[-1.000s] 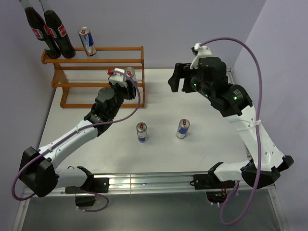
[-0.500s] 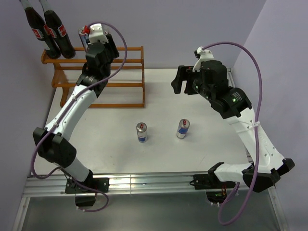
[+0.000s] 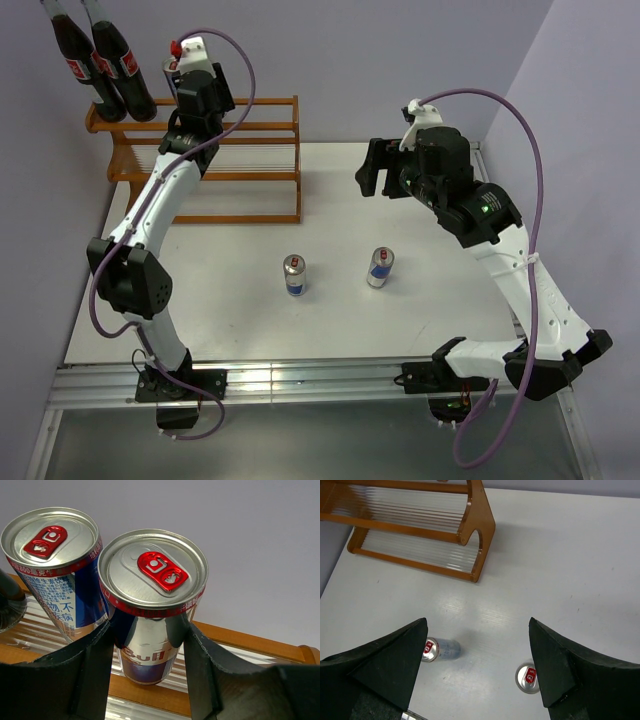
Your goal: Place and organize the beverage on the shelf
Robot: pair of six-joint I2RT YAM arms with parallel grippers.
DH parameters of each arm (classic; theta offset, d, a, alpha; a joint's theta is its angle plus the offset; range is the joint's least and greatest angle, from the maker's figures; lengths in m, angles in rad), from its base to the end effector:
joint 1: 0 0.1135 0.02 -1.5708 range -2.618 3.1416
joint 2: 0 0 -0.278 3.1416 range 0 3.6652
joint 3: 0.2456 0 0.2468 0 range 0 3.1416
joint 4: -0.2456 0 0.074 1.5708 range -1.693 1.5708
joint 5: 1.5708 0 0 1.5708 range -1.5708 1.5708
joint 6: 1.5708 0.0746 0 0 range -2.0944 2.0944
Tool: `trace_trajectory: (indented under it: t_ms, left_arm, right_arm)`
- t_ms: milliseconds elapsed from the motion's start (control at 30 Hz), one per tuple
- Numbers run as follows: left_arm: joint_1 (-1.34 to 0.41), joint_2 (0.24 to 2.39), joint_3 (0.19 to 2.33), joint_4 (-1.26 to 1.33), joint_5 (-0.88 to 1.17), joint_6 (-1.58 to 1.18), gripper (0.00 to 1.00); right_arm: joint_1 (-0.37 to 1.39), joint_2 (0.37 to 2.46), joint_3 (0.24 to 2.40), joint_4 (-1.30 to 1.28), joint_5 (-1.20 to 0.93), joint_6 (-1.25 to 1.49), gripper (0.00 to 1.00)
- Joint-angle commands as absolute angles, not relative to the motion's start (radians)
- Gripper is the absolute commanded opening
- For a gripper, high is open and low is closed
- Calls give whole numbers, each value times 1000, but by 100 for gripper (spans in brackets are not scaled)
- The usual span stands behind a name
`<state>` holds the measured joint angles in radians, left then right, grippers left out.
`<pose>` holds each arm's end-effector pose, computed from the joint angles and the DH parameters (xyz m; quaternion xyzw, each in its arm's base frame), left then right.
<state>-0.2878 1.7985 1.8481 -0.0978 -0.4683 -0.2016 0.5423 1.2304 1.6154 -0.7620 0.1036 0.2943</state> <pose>0.4500 -0.0981 0.4494 -0.1296 0.7104 0.0004 0.6917 0.2304 0.1298 0.4665 -0.0733 0.8232 0.1889 0.5303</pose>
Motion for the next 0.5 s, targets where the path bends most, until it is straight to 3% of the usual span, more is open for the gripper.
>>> trace_trajectory:
  t_ms: [0, 467]
  left_arm:
    - [-288, 1782, 1911, 24, -476, -190, 1]
    - [-267, 1769, 1778, 107, -488, -172, 0]
  right_arm:
    - [535, 1203, 1612, -710, 94, 282, 89]
    - [535, 1206, 1611, -696, 61, 275, 88]
